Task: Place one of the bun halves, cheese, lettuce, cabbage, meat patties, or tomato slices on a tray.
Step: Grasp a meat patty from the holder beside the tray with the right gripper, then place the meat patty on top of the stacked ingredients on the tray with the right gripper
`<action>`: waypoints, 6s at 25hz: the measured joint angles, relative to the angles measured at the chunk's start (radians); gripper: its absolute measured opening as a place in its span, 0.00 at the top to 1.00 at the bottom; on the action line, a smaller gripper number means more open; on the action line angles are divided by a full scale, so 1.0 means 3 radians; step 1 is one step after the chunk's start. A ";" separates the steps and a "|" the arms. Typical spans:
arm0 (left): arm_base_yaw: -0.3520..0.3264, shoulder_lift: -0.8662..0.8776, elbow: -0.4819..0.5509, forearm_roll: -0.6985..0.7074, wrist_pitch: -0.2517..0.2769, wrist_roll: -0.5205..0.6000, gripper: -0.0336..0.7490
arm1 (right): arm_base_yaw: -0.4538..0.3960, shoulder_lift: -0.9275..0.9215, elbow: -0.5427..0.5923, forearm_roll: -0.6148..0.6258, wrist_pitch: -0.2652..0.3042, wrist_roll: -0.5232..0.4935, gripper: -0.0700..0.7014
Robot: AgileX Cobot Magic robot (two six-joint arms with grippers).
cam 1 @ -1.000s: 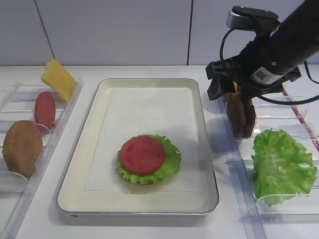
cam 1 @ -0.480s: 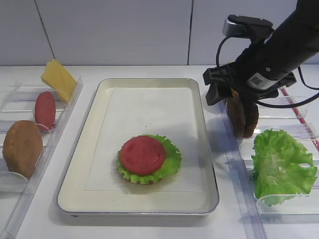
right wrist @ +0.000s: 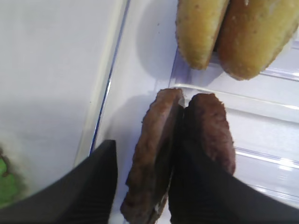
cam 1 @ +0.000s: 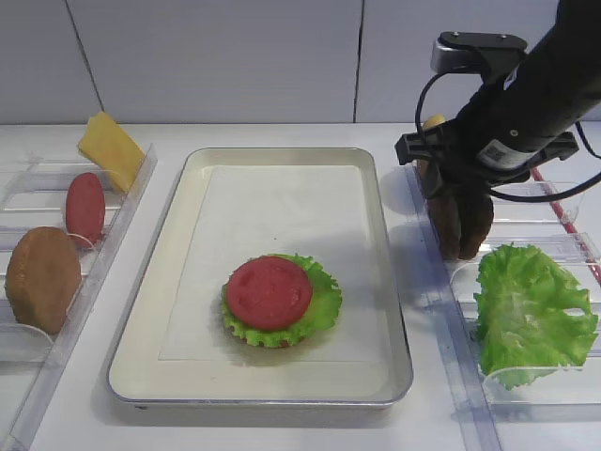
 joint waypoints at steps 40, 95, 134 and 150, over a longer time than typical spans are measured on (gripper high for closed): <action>0.0000 0.0000 0.0000 0.0000 0.0000 0.0000 0.37 | 0.0000 -0.0666 0.0007 0.0549 0.0320 -0.0395 0.73; 0.0000 0.0000 0.0000 0.0000 0.0000 0.0000 0.37 | 0.0000 0.0622 0.0743 0.5016 0.1622 -0.3812 0.73; 0.0000 0.0000 0.0000 0.0008 0.0000 0.0000 0.37 | 0.0000 0.0820 0.0743 0.4846 0.1161 -0.4054 0.10; 0.0000 0.0000 0.0000 0.0008 0.0000 0.0000 0.37 | 0.0000 0.0111 0.0743 0.4464 0.0412 -0.4288 0.03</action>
